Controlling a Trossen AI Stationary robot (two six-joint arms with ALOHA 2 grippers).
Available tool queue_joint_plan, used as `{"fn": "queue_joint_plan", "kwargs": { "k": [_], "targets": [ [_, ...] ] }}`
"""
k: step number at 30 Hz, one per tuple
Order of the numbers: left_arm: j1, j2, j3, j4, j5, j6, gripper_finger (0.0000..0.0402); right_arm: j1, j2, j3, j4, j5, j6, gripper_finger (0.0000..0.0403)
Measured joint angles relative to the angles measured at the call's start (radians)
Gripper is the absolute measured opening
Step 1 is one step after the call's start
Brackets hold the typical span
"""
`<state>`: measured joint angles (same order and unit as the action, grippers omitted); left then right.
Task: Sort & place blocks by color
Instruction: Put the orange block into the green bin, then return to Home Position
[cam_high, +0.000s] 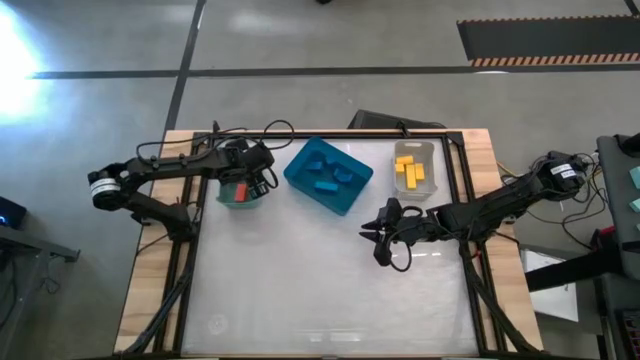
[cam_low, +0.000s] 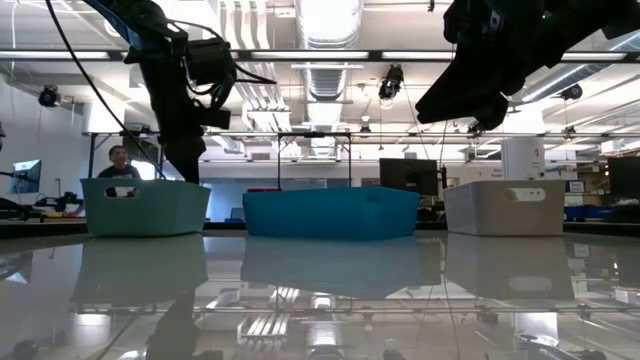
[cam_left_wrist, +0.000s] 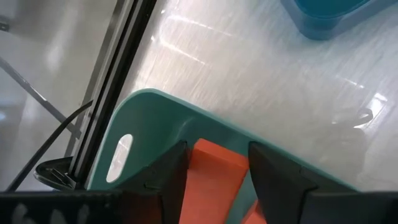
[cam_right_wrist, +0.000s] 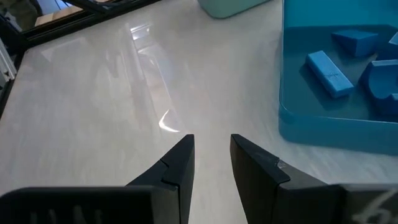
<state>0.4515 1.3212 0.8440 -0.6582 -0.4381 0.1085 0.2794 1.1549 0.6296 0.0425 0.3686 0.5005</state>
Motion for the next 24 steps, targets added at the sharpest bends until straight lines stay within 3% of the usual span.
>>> {"fn": "queue_joint_plan", "kwargs": {
  "k": [9, 16, 21, 24],
  "targets": [
    [0.0, 0.0, 0.0, -0.001, -0.004, 0.002, 0.0206, 0.0, 0.0, 0.0, 0.0, 0.0, -0.007, 0.0093],
    [-0.037, -0.041, 0.004, -0.014, 0.011, -0.071, 0.0213, 0.0, 0.0, 0.0, 0.0, 0.0, -0.049, 0.0093],
    [-0.154, -0.124, -0.011, 0.004, 0.016, -0.178, 0.021, 0.0, 0.0, -0.022, 0.076, 0.0, -0.169, 0.0093],
    [-0.272, -0.195, -0.062, 0.099, 0.018, -0.174, 0.021, -0.001, -0.001, -0.068, 0.189, -0.001, -0.262, 0.0093]
  ]
}}
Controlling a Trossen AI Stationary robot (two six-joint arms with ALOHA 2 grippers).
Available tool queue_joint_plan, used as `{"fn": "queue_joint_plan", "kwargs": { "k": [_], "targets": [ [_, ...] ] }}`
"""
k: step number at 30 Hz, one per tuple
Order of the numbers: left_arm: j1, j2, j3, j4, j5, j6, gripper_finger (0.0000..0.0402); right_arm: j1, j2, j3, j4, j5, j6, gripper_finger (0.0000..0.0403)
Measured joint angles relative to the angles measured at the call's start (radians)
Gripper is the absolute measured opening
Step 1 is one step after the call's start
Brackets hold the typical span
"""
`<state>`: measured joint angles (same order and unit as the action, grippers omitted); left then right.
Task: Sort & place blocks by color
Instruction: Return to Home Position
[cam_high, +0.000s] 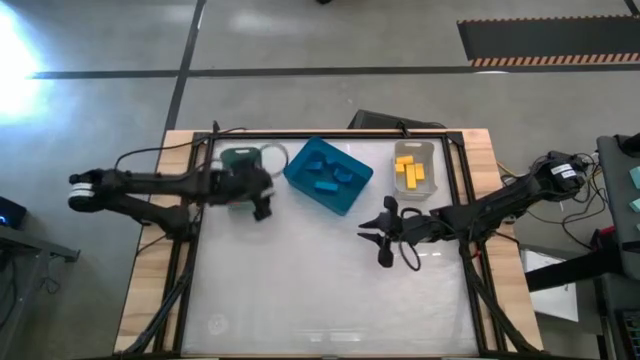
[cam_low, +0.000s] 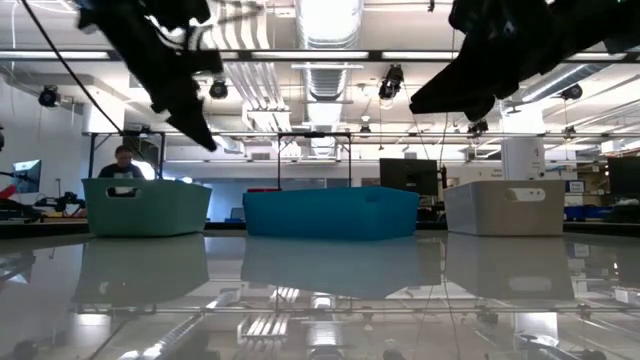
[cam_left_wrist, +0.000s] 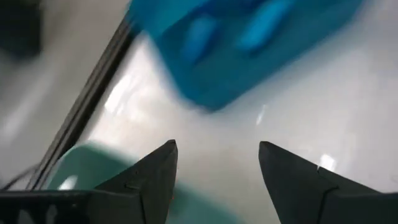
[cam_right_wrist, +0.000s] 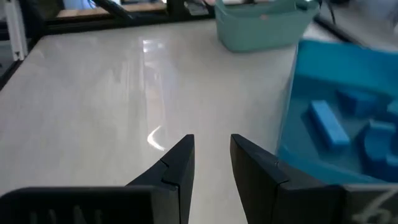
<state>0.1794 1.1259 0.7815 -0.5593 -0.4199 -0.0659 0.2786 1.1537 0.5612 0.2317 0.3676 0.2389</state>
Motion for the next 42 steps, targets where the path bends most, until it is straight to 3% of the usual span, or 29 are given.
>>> {"fn": "queue_joint_plan", "kwargs": {
  "k": [7, 11, 15, 28, 34, 42],
  "targets": [
    [-0.249, -0.184, -0.242, 0.366, 0.155, 0.106, 0.0209, -0.051, -0.023, -0.15, 0.219, -0.016, -0.118, 0.0093],
    [-0.282, -0.284, -0.405, 0.576, 0.183, 0.107, 0.0203, -0.137, -0.062, -0.218, 0.299, -0.111, -0.123, 0.0093],
    [-0.276, -0.374, -0.523, 0.685, 0.187, 0.103, 0.017, -0.221, -0.125, -0.264, 0.318, -0.204, -0.135, 0.0088],
    [-0.271, -0.642, -0.688, 0.717, 0.217, 0.152, 0.001, -0.251, -0.511, -0.445, 0.282, -0.212, -0.232, 0.006],
    [-0.271, -0.705, -0.77, 0.82, 0.232, 0.155, 0.0007, -0.261, -0.664, -0.498, 0.211, -0.209, -0.269, 0.0051],
    [-0.271, -0.756, -0.773, 0.84, 0.231, 0.162, 0.0007, -0.285, -0.787, -0.527, 0.127, -0.209, -0.329, 0.0048]
  ]
}}
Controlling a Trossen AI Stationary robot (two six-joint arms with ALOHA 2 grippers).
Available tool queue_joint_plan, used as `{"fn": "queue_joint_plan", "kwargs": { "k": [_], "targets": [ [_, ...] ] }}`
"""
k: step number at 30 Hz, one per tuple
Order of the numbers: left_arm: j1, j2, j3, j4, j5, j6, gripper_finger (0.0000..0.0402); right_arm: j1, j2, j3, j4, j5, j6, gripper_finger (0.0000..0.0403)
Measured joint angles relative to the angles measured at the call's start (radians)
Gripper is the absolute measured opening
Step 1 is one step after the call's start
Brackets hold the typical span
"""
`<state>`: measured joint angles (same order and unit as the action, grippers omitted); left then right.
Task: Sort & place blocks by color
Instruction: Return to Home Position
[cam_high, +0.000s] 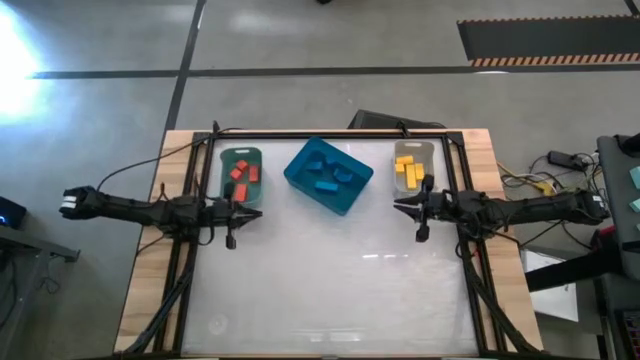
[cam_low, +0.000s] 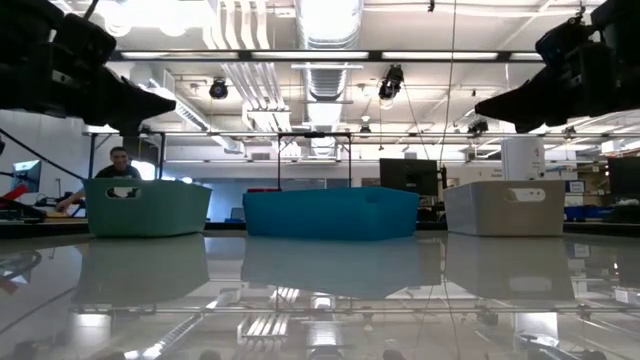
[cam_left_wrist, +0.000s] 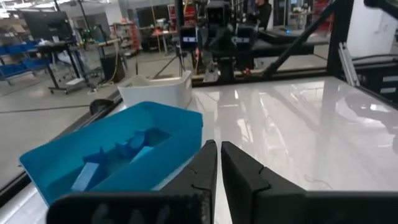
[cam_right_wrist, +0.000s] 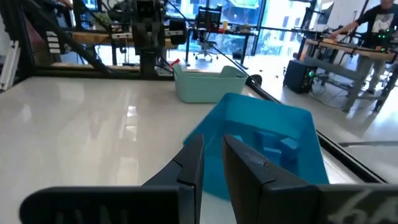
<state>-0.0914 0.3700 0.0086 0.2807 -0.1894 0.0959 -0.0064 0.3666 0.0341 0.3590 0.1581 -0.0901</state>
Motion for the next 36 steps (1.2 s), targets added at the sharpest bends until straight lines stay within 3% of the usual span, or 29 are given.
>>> {"fn": "queue_joint_plan", "kwargs": {
  "k": [21, 36],
  "targets": [
    [0.0, 0.077, -0.003, -0.001, -0.001, -0.006, 0.0008, -0.001, -0.213, -0.003, -0.062, -0.002, -0.065, 0.0031],
    [0.0, 0.173, -0.004, -0.003, -0.002, -0.006, 0.0008, -0.001, -0.271, -0.022, -0.107, -0.055, -0.132, 0.0031]
  ]
}}
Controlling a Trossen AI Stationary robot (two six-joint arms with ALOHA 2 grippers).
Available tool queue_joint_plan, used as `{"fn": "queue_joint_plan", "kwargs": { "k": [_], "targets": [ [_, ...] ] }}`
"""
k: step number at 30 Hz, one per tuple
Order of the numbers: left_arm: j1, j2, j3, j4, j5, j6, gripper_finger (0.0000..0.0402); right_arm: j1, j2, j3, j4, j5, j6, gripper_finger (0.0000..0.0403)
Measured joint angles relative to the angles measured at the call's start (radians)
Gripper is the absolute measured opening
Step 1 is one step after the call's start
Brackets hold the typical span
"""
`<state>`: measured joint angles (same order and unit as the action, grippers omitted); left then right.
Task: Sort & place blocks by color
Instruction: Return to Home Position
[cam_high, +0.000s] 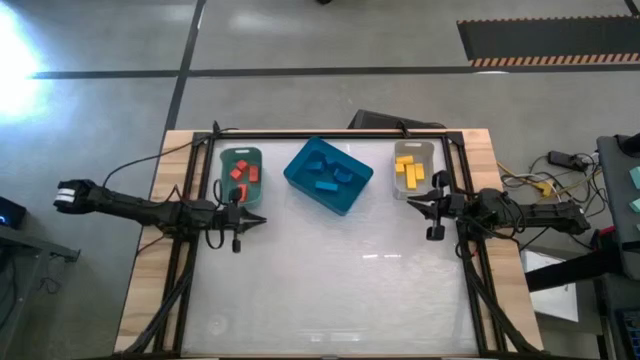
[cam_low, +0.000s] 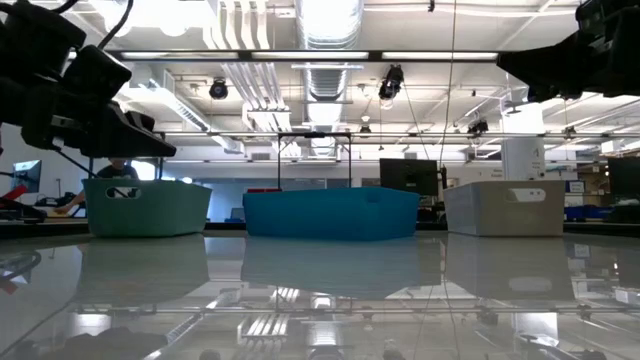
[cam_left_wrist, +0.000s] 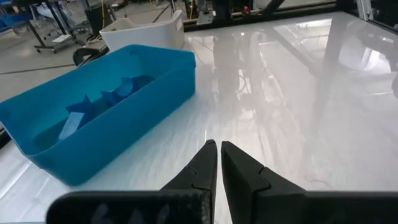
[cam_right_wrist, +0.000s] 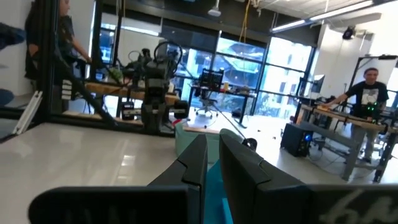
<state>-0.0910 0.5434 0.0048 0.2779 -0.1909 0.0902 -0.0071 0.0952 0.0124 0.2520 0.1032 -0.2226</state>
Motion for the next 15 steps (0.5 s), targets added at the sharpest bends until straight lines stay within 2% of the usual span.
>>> {"fn": "queue_joint_plan", "kwargs": {
  "k": [5, 15],
  "targets": [
    [0.0, 0.038, 0.0, 0.001, 0.0, 0.0, 0.0008, 0.0, 0.004, 0.0, -0.034, 0.001, 0.009, 0.0031],
    [0.0, 0.127, -0.001, 0.002, 0.0, 0.0, 0.0008, 0.0, 0.004, -0.001, -0.057, 0.001, 0.139, 0.0031]
  ]
}}
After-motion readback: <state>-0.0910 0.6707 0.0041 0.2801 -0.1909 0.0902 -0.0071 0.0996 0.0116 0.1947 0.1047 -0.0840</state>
